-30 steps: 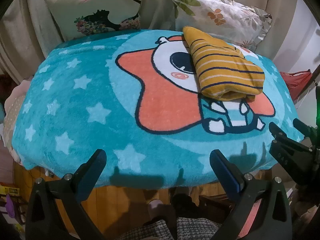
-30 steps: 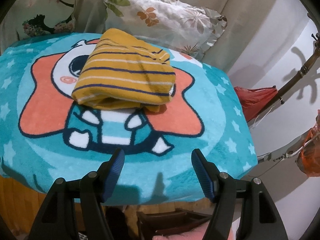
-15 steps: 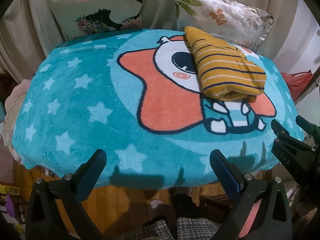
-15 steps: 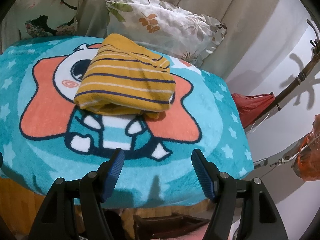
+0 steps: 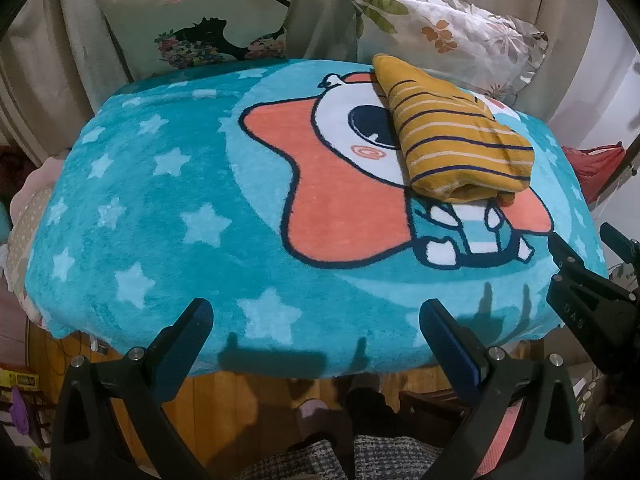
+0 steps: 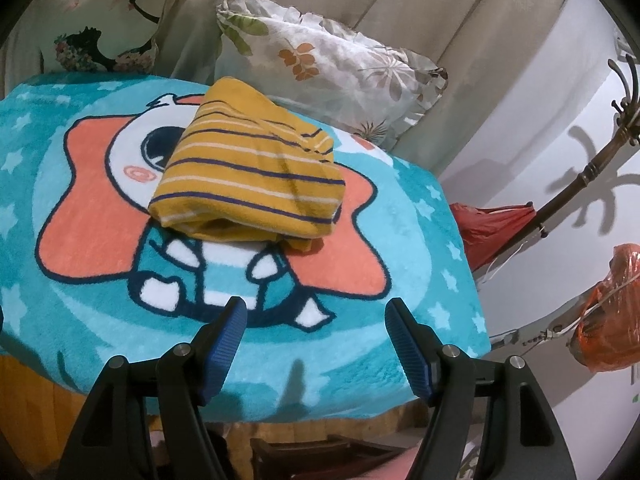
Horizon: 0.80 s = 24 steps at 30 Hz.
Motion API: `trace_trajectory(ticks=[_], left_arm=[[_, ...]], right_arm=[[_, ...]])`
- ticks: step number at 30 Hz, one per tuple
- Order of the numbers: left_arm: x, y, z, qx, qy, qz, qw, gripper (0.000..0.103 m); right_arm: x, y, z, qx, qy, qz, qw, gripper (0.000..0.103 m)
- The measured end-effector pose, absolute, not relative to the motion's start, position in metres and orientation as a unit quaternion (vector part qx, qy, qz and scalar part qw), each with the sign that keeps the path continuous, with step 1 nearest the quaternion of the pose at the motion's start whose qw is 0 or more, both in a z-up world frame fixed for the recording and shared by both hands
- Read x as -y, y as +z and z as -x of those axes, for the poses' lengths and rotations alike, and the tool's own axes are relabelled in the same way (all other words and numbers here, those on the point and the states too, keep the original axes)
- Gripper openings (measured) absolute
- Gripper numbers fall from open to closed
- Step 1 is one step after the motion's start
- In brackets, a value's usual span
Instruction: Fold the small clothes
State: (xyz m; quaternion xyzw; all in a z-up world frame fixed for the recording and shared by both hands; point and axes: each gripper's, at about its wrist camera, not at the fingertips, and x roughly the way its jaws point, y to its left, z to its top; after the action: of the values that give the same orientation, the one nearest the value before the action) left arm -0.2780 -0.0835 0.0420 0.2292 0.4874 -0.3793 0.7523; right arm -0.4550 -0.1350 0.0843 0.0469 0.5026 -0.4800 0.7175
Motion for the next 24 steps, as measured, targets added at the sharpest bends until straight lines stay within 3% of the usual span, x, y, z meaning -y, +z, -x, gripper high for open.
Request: trace_trajectory(ticks=[24], left_arm=[[0.085, 0.04, 0.282, -0.487, -0.378, -0.238, 0.75, 0.103]], right_arm=[[0.134, 0.079, 0.451, -0.508, -0.467, -0.062, 0.721, 0.076]])
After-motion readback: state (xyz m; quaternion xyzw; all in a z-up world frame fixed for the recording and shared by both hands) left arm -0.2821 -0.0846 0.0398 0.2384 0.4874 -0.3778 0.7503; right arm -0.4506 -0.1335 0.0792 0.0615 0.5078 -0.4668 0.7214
